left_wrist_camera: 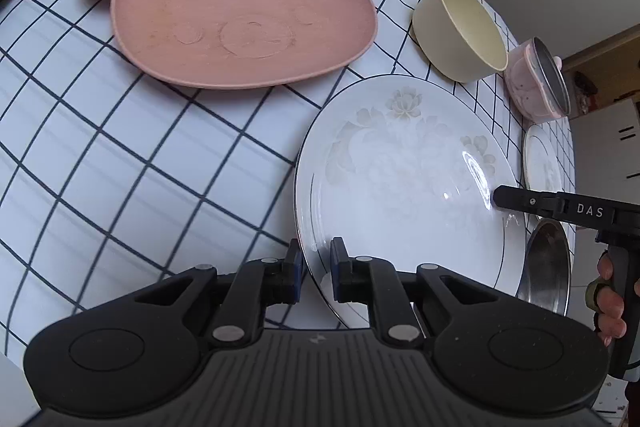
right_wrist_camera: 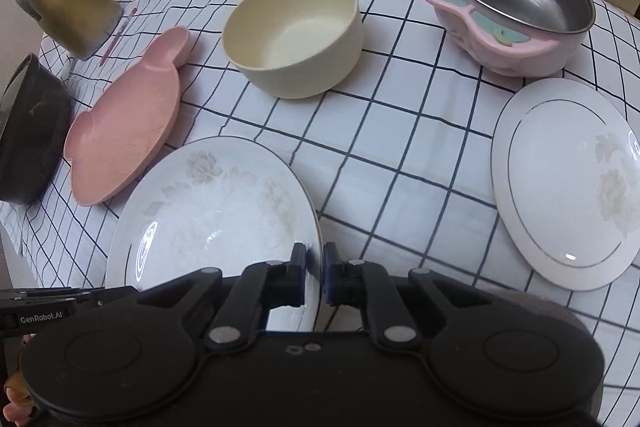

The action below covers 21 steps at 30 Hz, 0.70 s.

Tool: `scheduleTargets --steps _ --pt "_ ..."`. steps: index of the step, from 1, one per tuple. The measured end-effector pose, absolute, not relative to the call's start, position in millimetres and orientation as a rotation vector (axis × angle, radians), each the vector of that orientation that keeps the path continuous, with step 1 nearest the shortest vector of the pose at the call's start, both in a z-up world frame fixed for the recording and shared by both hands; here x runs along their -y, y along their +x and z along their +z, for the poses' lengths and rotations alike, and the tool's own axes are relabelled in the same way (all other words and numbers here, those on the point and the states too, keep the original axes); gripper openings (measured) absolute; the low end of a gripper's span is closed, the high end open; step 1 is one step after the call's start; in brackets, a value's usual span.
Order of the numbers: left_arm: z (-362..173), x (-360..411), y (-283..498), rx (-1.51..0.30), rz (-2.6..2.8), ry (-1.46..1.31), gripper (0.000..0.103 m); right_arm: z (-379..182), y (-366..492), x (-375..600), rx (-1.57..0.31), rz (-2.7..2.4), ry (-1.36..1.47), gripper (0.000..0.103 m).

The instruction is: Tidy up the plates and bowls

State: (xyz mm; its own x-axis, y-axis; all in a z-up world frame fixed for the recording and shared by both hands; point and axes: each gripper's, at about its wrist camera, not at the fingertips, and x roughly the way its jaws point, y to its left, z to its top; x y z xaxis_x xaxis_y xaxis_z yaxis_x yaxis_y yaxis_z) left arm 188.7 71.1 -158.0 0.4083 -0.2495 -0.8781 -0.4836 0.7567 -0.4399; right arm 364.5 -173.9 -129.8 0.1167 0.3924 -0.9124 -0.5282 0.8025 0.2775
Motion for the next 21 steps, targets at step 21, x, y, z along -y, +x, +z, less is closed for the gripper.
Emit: scheduleTargets --steps 21 --pt "-153 -104 123 -1.195 -0.002 -0.578 0.013 -116 229 180 -1.288 0.57 0.009 0.007"
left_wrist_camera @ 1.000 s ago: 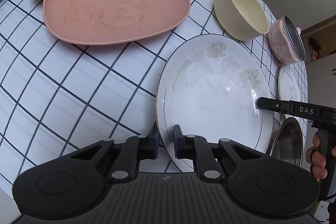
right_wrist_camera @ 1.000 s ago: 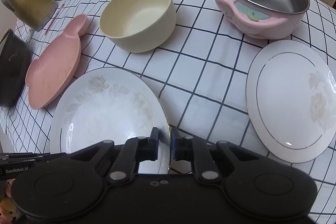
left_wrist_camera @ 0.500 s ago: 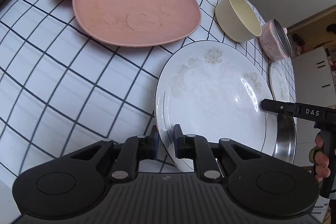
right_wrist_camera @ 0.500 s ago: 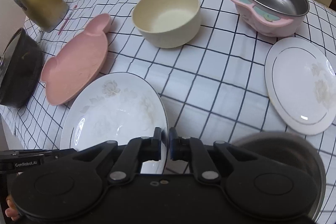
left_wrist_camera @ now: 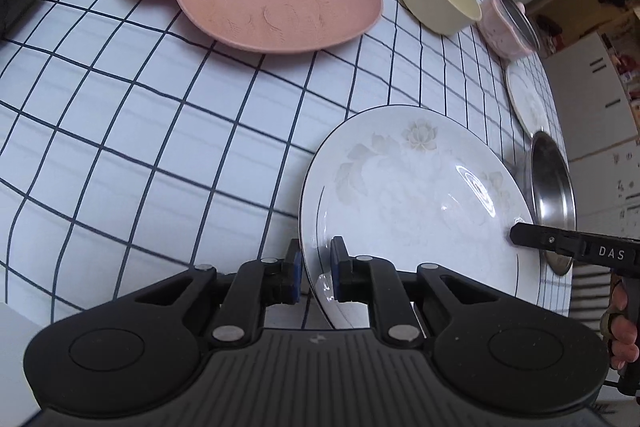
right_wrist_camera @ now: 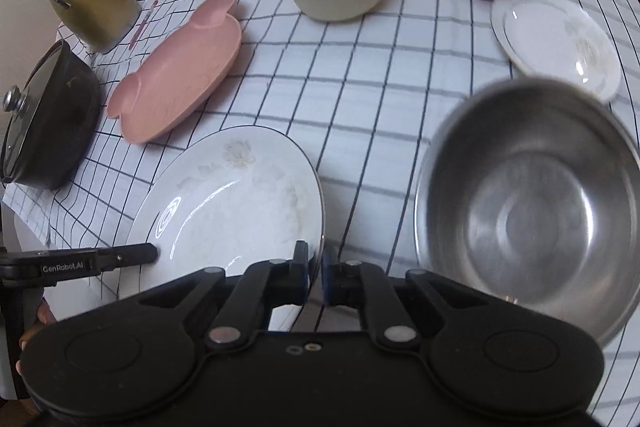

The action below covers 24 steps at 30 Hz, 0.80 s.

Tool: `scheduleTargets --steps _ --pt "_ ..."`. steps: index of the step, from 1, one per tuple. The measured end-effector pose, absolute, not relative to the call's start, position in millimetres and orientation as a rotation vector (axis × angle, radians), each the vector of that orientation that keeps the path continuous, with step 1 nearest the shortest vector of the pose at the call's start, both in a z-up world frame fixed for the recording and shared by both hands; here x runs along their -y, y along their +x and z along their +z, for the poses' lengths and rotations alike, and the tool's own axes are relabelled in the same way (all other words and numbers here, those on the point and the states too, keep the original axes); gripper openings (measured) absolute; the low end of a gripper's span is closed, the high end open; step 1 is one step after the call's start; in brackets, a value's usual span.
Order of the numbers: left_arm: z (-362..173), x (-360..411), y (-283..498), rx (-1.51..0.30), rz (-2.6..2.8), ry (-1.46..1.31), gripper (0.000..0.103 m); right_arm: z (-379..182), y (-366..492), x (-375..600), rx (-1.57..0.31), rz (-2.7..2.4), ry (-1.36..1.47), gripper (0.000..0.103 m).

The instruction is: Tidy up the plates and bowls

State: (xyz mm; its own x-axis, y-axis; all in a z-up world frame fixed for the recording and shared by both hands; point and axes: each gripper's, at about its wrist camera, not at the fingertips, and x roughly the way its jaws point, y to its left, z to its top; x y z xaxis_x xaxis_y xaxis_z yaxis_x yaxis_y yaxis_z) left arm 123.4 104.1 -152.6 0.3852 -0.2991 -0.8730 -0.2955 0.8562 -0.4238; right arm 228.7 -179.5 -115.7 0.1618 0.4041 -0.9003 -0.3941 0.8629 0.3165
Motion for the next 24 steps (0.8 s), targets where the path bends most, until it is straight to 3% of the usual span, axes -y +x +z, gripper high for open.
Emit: scheduleTargets --steps 24 --pt "-153 -81 99 -1.203 -0.056 -0.361 0.013 -151 147 204 -1.289 0.491 0.113 0.01"
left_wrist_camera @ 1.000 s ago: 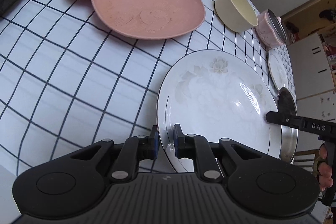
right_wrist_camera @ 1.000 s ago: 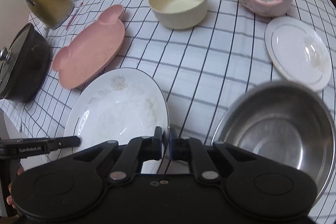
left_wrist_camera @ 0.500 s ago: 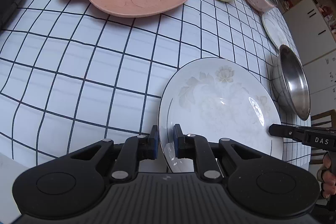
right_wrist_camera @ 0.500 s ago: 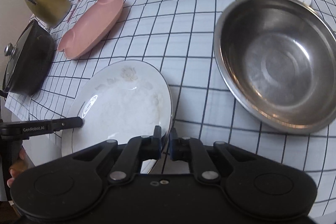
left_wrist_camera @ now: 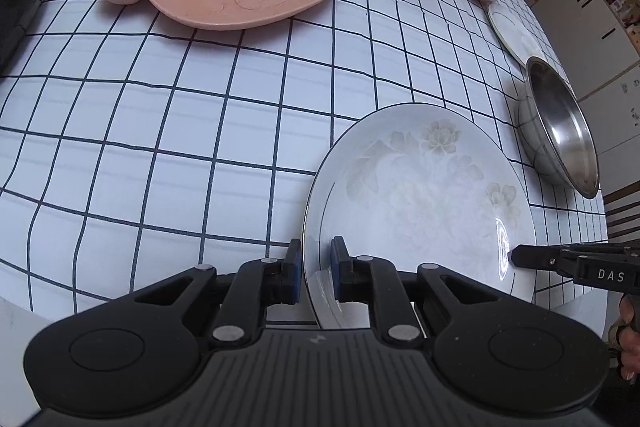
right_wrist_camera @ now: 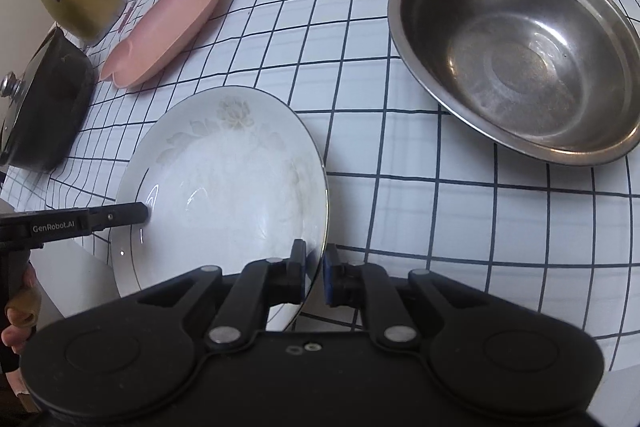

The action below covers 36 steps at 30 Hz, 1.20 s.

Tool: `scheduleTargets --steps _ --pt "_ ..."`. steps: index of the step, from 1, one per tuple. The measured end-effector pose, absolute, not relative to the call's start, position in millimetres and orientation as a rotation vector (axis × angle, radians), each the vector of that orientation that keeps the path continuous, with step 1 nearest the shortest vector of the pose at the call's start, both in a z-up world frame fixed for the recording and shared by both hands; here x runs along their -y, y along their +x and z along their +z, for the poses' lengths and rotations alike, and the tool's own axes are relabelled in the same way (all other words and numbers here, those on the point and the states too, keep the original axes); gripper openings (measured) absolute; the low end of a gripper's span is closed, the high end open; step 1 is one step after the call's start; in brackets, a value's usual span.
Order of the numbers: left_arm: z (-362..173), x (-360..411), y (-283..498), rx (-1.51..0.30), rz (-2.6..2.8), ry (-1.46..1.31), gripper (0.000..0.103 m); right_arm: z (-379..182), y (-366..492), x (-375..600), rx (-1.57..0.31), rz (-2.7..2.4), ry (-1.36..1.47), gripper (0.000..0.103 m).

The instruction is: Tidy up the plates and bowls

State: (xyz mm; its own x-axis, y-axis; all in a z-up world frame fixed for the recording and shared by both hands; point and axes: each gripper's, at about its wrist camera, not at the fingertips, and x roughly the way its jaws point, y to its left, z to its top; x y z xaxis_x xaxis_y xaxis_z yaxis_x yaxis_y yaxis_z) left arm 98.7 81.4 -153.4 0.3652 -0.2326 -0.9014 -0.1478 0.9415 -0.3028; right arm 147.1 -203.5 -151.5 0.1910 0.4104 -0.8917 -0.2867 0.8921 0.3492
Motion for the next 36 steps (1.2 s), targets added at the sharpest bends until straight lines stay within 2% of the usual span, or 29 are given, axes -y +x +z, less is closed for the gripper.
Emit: scheduleTargets --steps 4,7,12,20,21,23,25,27,29,32,33,34,36 --pt "-150 -79 98 -1.176 -0.049 -0.319 0.014 -151 146 202 -1.284 0.478 0.105 0.012" --pt "-146 -79 99 -1.164 -0.044 -0.292 0.014 -148 144 201 -1.268 0.457 0.081 0.02" --pt "-139 -81 94 -1.144 -0.035 -0.278 0.014 -138 144 204 -1.24 0.426 0.054 0.022" --pt "-99 -73 94 -1.039 -0.061 -0.192 0.014 -101 145 195 -1.138 0.451 0.005 0.035" --pt "-94 -70 95 -1.023 -0.069 -0.184 0.018 -97 145 194 -1.126 0.454 0.002 0.037" --pt "-82 -63 98 -0.984 -0.079 -0.165 0.032 -87 146 193 -1.101 0.459 -0.007 0.044" --pt "-71 -56 102 -0.936 -0.094 -0.146 0.054 -78 147 191 -1.076 0.463 -0.019 0.051" --pt "-62 -47 108 -0.899 -0.104 -0.124 0.06 -69 149 191 -1.052 0.46 -0.023 0.057" --pt "-56 -38 117 -0.89 -0.116 -0.113 0.06 -61 153 194 -1.03 0.458 -0.029 0.067" --pt "-47 -22 130 -0.871 -0.138 -0.078 0.06 -50 161 198 -0.992 0.448 -0.049 0.077" --pt "-43 -16 135 -0.859 -0.142 -0.062 0.063 -46 165 199 -0.979 0.441 -0.057 0.079" --pt "-40 -9 140 -0.848 -0.143 -0.05 0.071 -42 169 202 -0.966 0.435 -0.062 0.081" --pt "-35 1 153 -0.833 -0.139 -0.039 0.076 -35 179 207 -0.946 0.431 -0.075 0.084"
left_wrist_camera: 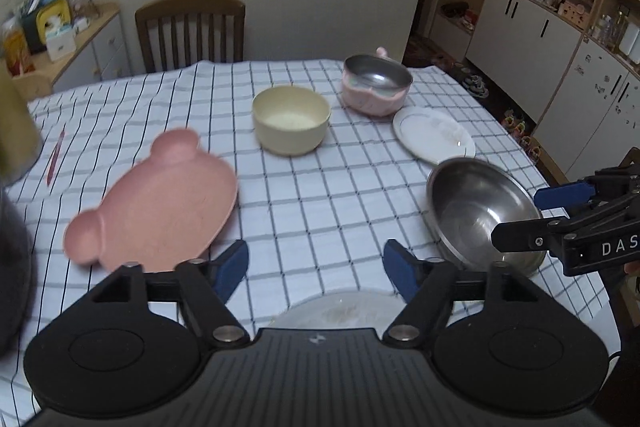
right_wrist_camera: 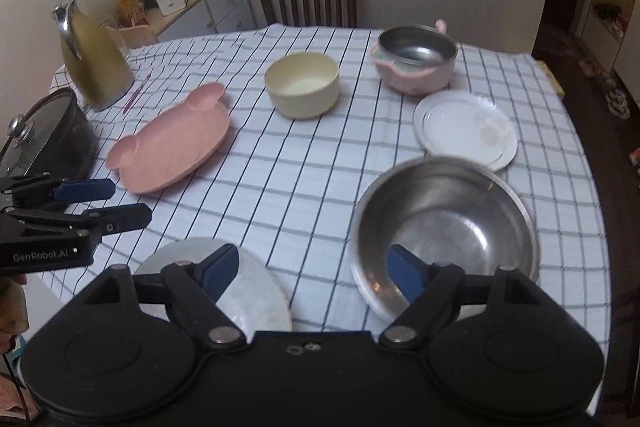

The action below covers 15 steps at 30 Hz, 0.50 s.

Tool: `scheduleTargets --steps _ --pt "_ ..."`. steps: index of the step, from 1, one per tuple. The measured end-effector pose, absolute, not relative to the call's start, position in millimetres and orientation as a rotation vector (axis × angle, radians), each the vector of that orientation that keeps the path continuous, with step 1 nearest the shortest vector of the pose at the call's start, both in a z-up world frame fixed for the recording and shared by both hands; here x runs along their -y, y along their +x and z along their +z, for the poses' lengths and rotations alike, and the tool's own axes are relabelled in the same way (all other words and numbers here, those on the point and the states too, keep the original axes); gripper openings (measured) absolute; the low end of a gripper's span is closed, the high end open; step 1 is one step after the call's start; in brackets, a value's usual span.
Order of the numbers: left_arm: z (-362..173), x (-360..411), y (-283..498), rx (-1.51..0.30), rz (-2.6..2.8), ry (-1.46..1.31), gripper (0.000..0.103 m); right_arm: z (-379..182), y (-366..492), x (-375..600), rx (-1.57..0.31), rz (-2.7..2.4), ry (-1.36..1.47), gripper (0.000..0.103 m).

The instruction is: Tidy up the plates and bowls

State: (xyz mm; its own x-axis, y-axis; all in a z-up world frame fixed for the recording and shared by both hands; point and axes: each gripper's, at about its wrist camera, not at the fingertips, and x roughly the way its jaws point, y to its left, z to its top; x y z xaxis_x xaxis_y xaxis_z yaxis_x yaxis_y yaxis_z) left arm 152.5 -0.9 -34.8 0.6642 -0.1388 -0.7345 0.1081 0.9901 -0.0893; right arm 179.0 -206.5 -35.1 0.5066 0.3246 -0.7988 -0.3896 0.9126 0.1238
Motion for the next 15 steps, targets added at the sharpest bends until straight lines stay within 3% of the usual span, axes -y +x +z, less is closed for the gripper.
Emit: scheduleTargets --steps 5,15 --pt "-23 27 188 -0.818 -0.114 -0.02 0.076 -19 207 223 -0.889 0.417 -0.096 0.097" --pt "-16 72 254 -0.775 -0.09 -0.032 0.078 -11 272 272 -0.855 0.381 -0.109 0.099"
